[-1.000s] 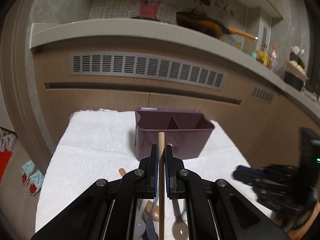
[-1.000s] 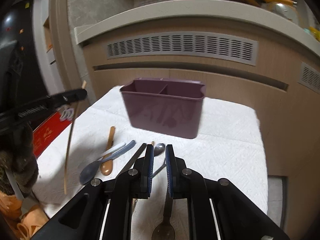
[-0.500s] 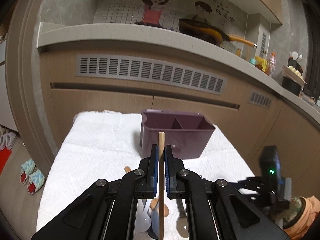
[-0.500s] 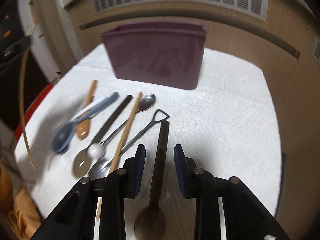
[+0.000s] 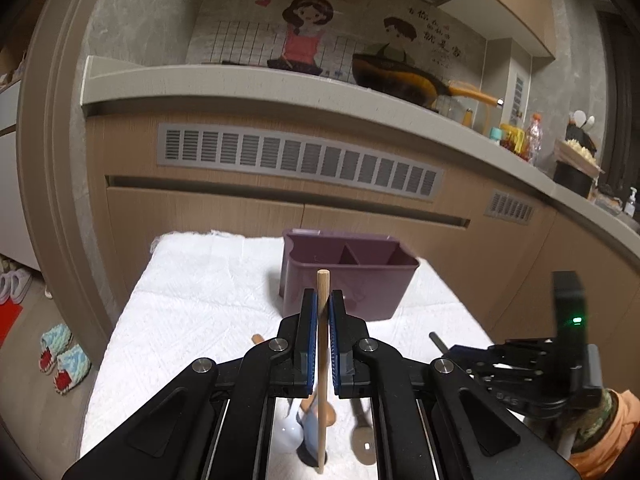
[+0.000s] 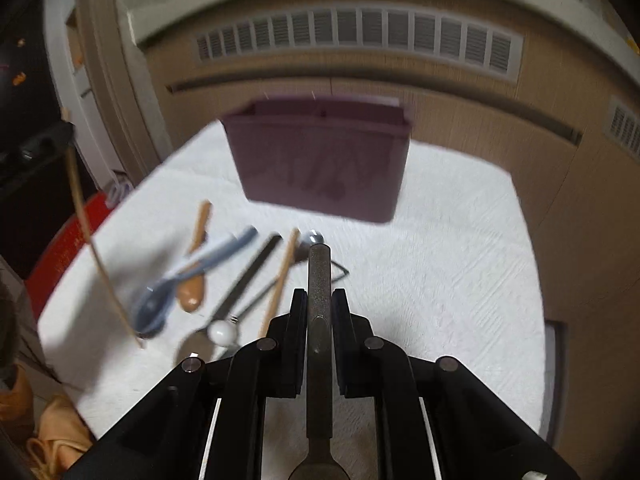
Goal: Organize utensils
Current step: 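Lift the chopstick and spoon with both grippers and carry them over the caddy, then lower both items into the maroon caddy and open both grippers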
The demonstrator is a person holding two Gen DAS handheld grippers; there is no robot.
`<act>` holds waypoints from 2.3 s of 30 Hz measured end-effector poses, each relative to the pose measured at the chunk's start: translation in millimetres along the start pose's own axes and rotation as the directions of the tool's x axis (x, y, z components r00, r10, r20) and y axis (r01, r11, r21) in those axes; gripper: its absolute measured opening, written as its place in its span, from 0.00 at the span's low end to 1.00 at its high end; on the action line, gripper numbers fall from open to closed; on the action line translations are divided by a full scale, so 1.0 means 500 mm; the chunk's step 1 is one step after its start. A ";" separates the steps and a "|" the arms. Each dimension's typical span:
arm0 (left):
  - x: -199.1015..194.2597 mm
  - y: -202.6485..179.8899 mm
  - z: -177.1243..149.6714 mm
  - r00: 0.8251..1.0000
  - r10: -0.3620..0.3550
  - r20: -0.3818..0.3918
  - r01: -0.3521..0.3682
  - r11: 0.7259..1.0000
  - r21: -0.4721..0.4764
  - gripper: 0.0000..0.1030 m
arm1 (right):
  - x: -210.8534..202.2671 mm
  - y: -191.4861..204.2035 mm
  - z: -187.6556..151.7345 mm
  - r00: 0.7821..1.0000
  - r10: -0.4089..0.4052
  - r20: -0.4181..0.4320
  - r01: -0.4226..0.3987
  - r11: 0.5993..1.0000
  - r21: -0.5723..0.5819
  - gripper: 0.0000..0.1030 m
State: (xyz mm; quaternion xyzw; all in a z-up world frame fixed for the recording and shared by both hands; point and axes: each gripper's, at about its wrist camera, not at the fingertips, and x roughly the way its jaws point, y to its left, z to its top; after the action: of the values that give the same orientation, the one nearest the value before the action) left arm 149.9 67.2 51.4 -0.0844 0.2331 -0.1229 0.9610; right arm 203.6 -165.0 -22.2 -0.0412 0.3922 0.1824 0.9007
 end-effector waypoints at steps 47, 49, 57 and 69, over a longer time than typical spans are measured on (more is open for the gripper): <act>0.399 -0.021 0.223 0.997 0.014 0.081 -0.023 0.993 0.114 0.06 | 0.158 -0.108 0.378 0.847 0.044 0.529 -0.038 0.999 -0.022 0.12; 0.412 -0.012 0.199 0.999 0.022 0.042 -0.026 0.995 0.100 0.06 | 0.170 -0.113 0.362 0.868 0.041 0.495 -0.039 0.999 -0.013 0.12; 0.413 0.004 0.134 0.997 0.027 -0.074 -0.023 0.999 0.047 0.08 | 0.164 -0.110 0.276 0.928 0.044 0.370 -0.042 0.999 -0.013 0.12; 0.308 0.034 0.019 0.974 0.061 -0.218 -0.058 0.998 0.021 0.46 | 0.074 -0.103 0.128 0.977 -0.005 0.214 0.002 1.000 0.017 0.52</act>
State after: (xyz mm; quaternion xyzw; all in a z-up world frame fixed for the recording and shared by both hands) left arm 290.3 42.2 -9.8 -0.0565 0.3391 -0.1043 0.9332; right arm 289.6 -187.9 -8.5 -0.0146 0.2944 0.1808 0.9383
